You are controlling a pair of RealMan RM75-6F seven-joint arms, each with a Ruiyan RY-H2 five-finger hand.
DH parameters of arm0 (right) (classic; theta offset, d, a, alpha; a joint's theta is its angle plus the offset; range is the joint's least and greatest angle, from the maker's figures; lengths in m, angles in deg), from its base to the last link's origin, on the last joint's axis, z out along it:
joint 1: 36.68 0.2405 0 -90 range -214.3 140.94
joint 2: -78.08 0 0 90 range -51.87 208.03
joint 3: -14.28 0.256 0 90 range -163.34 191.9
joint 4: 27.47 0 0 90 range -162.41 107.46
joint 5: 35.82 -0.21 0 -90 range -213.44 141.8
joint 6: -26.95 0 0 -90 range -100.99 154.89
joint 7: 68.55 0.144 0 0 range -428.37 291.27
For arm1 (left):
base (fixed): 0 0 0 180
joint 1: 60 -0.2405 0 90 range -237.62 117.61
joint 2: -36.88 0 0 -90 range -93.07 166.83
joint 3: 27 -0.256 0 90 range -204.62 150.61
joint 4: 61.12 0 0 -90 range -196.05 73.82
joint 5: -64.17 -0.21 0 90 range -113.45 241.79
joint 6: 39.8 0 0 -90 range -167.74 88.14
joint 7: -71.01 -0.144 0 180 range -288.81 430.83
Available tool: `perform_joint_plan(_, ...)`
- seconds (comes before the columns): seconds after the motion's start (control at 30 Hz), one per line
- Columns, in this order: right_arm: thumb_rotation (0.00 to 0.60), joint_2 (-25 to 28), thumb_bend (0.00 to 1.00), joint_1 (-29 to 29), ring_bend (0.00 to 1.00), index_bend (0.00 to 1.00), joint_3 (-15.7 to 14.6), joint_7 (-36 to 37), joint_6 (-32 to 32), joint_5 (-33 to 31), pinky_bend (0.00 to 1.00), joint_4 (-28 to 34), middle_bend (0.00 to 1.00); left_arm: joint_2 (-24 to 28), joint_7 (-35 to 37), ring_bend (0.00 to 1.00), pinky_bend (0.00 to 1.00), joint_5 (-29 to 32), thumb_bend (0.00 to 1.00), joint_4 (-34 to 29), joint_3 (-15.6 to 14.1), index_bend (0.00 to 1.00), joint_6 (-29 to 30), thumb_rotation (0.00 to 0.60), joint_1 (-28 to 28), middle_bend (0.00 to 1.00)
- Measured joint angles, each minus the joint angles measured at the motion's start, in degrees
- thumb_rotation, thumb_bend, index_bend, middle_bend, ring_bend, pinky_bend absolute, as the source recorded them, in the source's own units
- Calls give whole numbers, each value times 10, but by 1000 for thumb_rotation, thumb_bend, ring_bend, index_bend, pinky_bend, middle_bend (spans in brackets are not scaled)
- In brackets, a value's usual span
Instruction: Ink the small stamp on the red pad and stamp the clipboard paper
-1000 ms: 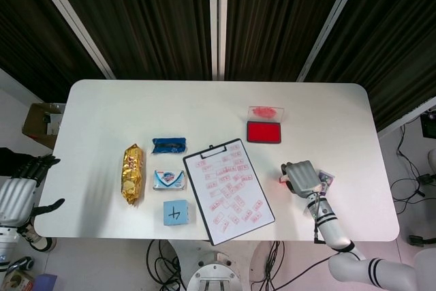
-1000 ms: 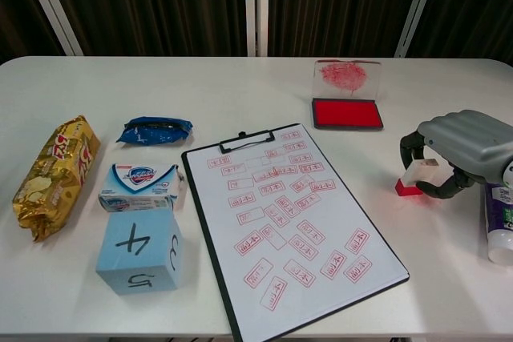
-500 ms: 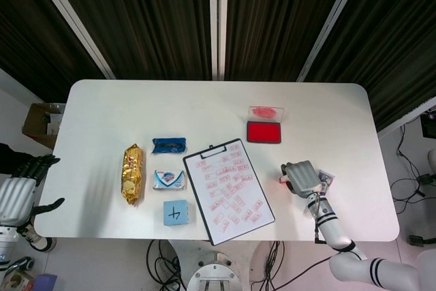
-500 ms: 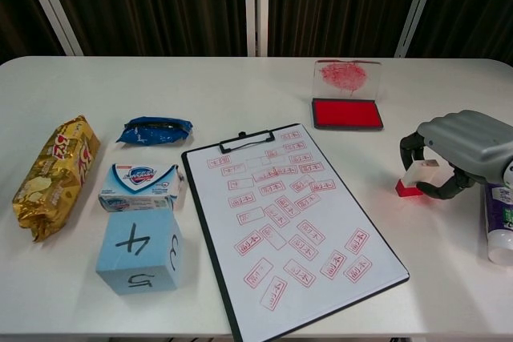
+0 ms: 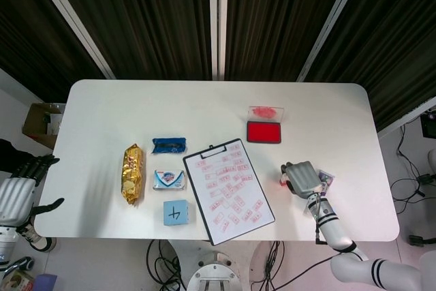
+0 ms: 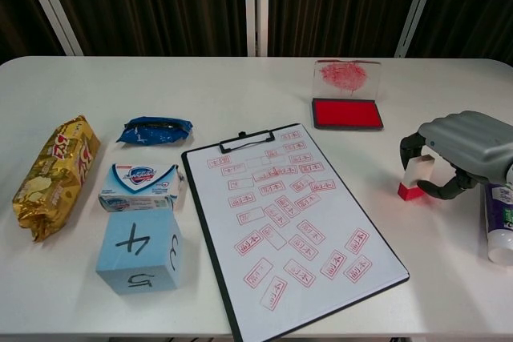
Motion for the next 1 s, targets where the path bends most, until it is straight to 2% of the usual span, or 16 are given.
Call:
perform_joint_plan(0.1,600,1,347,-1,904,363,0,1,0,2,992,1,402,0,0,155,255,0,0,0,0,196,0,600,0,176)
perform_joint_plan(0.33,600,6,342,-3,903,343,-2,1,1,6,992,5,386,0,-1,155,255,0,0,0,0,196,0,600,0,176)
perform_joint_plan(0.63,600,19,309,-10,903,242,-6,0,-8,15,992,20,349,1,-1,155,255,0,0,-1,-1,197,0,600,0,176)
perform_joint_plan(0.83,600,53,184,-18,877,105,-15,-1,-9,19,978,54,254,0,-1,155,255,-1,0,-2,-1,197,0,600,0,176)
perform_joint_plan(1.0,600,112,147,-33,865,47,-26,-17,-32,27,969,112,218,3,-3,155,255,-1,0,-4,-1,197,3,600,-1,176)
